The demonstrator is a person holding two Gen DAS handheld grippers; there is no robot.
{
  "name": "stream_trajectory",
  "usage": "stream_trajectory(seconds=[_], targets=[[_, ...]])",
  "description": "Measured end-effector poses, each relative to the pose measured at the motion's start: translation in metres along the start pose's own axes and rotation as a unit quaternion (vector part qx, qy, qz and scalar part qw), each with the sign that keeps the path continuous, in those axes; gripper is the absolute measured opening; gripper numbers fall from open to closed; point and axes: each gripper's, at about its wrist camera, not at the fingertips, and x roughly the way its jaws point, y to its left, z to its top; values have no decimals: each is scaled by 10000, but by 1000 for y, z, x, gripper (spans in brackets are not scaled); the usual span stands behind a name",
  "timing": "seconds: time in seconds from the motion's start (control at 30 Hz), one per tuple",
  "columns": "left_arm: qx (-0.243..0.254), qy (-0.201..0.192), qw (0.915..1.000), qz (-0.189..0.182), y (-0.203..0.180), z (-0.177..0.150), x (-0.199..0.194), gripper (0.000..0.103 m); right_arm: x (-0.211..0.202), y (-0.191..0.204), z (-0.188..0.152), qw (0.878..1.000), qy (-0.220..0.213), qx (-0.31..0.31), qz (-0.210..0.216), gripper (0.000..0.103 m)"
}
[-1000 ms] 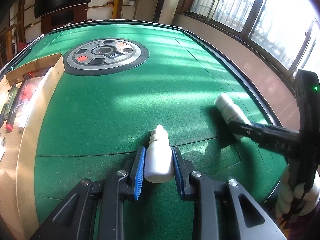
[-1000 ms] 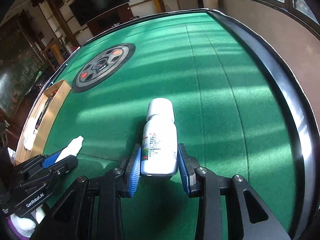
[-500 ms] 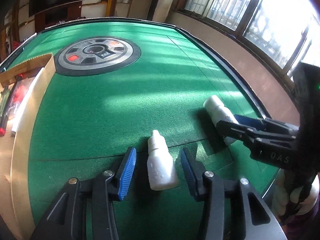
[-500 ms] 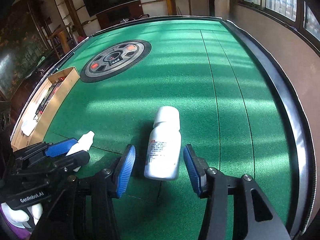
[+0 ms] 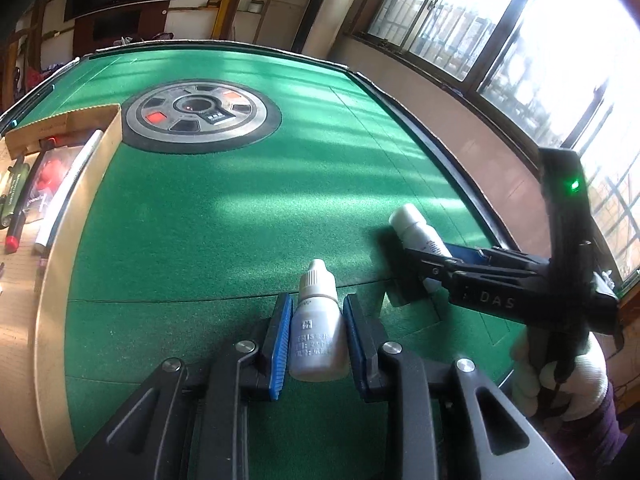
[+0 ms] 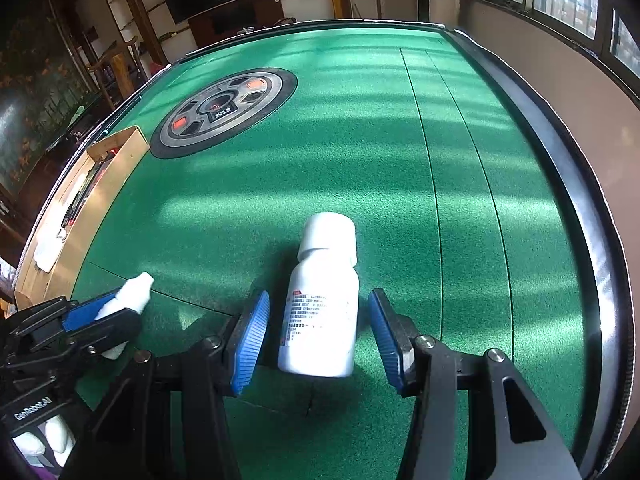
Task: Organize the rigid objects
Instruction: 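Carry both bottles over the box and open the left tool to drop the dropper bottle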
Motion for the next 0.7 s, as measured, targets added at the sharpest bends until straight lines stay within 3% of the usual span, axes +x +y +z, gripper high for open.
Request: stream_trajectory(seconds=[0.03, 0.07, 0.17, 0.4, 0.53, 0.7], targets=[[-4, -80, 10000, -39, 0, 0, -9, 26, 0, -1, 0, 10000, -14, 17, -21, 45], [-20, -152, 9999, -77, 1, 0, -19, 26, -1, -2, 0, 10000, -10, 7, -20, 33], [-264, -312, 9989, -217, 17, 0, -53, 26, -3, -4, -1, 9999, -60, 19, -108, 33], [-1011, -789, 9904, 526, 99, -9, -122, 27, -20, 14, 14, 9992, -218, 18, 334, 33], [-1600, -777, 9809, 782, 148, -22, -130, 27, -26, 54, 26, 9965, -240, -285, 744, 33], [-1820, -540, 9764, 1031, 170, -33, -114, 27, -25, 116, 36, 9884, -97, -691, 1348, 33]])
